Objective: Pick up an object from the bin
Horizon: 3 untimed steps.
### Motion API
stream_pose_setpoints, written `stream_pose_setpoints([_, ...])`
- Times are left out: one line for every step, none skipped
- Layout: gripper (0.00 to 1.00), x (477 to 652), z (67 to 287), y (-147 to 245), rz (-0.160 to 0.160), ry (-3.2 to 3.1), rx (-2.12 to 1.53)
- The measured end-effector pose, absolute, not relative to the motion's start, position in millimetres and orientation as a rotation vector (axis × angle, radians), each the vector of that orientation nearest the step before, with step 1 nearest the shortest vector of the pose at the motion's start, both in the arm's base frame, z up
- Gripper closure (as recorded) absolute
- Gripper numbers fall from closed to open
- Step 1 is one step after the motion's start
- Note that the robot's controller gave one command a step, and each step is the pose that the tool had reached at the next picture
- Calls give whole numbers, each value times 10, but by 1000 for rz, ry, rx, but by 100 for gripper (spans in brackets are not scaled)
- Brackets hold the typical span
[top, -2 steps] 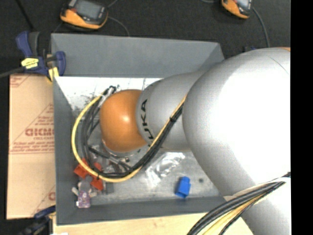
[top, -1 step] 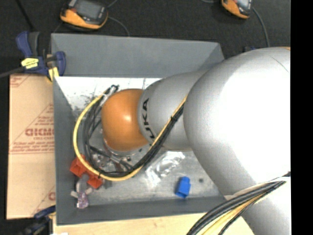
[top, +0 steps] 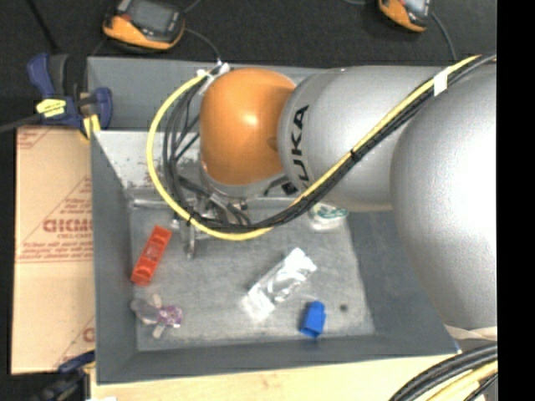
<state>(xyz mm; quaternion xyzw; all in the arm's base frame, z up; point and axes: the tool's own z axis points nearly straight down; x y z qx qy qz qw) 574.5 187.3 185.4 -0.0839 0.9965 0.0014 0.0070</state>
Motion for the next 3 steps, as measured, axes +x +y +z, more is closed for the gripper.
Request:
stream_pose_setpoints([0, 5717, 1801, 1873, 1, 3126, -267])
stream_pose_setpoints([0, 5607, 1245, 2143, 1, 3091, -564])
stream_pose_setpoints([0, 5999, 1309, 2376, 1, 3043, -748])
